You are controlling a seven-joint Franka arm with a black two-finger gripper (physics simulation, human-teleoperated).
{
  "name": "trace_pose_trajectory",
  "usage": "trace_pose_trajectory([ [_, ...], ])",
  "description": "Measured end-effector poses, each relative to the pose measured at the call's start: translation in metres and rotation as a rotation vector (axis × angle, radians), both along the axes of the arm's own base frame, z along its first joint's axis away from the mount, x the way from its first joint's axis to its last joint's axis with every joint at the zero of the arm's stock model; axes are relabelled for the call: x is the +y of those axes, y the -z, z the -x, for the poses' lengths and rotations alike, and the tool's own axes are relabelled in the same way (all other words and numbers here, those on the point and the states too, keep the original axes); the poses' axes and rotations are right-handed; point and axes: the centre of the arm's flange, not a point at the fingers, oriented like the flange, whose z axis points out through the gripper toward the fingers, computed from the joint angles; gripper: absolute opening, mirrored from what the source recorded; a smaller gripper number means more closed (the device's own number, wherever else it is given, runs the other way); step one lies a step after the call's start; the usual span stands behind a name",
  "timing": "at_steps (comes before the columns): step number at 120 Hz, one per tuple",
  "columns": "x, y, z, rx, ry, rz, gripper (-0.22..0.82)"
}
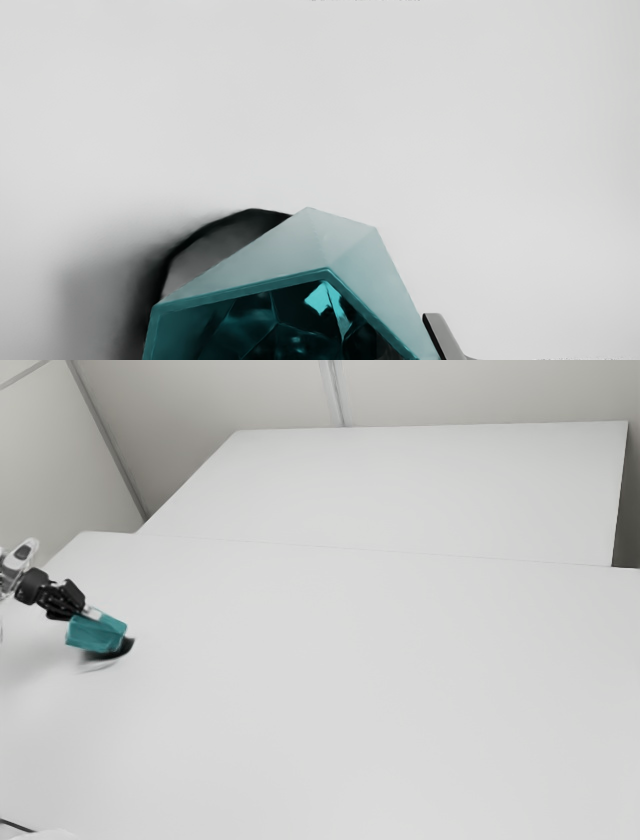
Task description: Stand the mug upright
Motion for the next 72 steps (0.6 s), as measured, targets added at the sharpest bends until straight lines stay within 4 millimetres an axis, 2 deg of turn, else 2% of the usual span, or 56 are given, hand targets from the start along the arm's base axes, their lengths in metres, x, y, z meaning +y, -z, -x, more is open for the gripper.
trace_pose_trajectory([
  [17,-0.023,-0.023,-0.009,0.022,0.041,-0.057,-0.15],
  [29,-0.055,-0.041,-0.023,0.038,0.08,-0.11,-0.15],
  [45,-0.121,-0.066,-0.042,0.081,0.155,-0.249,-0.15],
  [54,-0.169,-0.081,-0.051,0.101,0.206,-0.354,-0.15],
  [72,-0.247,-0.08,-0.051,0.112,0.24,-0.526,-0.16],
])
